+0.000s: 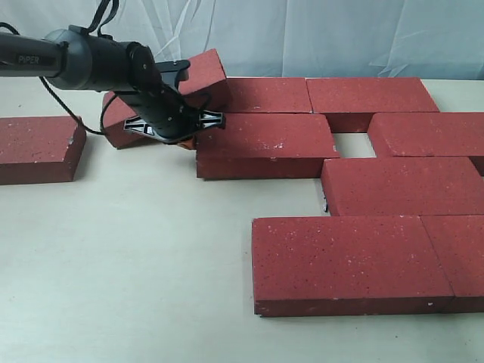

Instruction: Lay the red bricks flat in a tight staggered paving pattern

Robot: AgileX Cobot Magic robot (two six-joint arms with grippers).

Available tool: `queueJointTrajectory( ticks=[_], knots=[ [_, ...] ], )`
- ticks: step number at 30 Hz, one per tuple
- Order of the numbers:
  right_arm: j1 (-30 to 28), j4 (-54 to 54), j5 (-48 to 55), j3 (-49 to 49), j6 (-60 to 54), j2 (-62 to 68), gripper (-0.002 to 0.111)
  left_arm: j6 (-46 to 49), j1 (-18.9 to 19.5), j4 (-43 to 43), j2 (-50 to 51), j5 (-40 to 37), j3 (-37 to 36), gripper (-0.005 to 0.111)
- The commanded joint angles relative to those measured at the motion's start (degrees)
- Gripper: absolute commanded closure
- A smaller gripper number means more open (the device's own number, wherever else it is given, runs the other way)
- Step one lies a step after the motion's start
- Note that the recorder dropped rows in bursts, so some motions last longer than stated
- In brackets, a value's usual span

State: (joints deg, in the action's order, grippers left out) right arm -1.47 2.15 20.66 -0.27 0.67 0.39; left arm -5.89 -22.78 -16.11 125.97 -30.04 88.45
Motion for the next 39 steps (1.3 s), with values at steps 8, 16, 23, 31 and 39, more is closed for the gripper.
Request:
queueJointTrajectory(
  ticks=[8, 16, 23, 31, 39],
  knots=[
    [0.3, -0.2, -0.5, 0.3, -0.2, -0.4, 0.109, 5.1, -0.2, -5.1, 0.0, 2.8, 0.3, 0.107],
    [0.3, -0.2, -0.5, 0.3, -0.2, -0.4, 0.109, 4.5, -0.1, -0.8, 0.0, -0.5, 0.3, 0.107],
    [0.3, -0.2, -0.5, 0.3, -0.2, -0.4, 0.109, 2.5, -0.1, 1.3, -0.6, -2.9, 0.3, 0.107],
    [0.3, 0.0, -0.5, 0.3, -0.2, -0.4, 0.109, -9.1, -0.3, 15.6, -3.4, -9.8, 0.3, 0.107],
    [0.3, 0.0, -0.5, 0.3, -0.2, -0.4, 0.109, -8.4, -0.3, 15.7, -3.1, -18.7, 5.7, 0.107]
  ],
)
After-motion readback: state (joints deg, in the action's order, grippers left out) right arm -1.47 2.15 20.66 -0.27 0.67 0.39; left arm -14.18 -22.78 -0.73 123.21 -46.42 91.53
